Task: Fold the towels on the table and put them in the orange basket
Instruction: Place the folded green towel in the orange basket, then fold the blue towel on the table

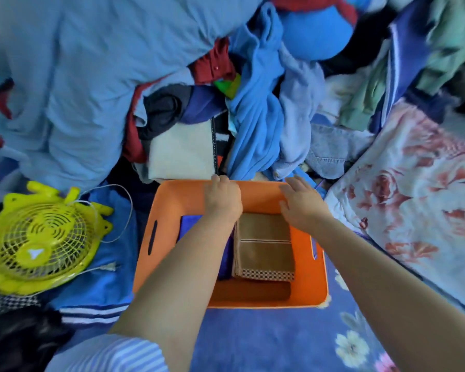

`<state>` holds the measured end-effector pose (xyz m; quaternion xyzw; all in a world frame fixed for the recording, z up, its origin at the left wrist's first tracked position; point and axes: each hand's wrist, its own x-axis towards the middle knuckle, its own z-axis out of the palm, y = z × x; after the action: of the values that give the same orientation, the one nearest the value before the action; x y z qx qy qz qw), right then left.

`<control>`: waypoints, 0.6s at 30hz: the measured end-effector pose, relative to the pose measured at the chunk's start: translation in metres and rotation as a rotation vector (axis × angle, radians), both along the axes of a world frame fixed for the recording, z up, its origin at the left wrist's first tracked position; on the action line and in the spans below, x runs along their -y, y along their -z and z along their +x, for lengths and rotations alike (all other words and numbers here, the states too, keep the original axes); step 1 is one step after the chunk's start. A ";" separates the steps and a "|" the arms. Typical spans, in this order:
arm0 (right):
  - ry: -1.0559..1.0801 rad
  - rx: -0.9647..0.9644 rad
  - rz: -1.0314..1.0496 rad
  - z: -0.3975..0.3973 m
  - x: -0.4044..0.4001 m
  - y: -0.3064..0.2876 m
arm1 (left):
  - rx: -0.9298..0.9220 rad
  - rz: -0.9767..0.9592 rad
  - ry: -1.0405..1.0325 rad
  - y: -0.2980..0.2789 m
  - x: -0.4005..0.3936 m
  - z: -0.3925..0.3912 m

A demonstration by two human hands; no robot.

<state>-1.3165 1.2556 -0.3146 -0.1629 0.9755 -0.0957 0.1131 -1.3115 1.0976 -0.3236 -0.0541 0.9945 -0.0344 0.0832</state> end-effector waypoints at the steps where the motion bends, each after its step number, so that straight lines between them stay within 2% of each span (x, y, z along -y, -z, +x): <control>1: -0.006 -0.037 -0.017 0.006 0.000 -0.026 | -0.056 -0.010 -0.011 -0.028 -0.003 0.005; 9: -0.009 -0.255 -0.089 0.090 -0.018 -0.189 | -0.279 0.014 -0.044 -0.198 -0.031 0.097; 13: 0.033 -0.377 -0.118 0.150 -0.042 -0.249 | -0.348 0.072 -0.007 -0.251 -0.048 0.153; 18: 0.106 -0.481 -0.093 0.235 -0.075 -0.297 | -0.376 0.130 0.153 -0.292 -0.087 0.221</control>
<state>-1.0816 1.3302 -0.0177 -0.1347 0.9761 -0.1046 -0.1350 -1.0901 1.1841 -0.0312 0.0215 0.9938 0.0341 -0.1036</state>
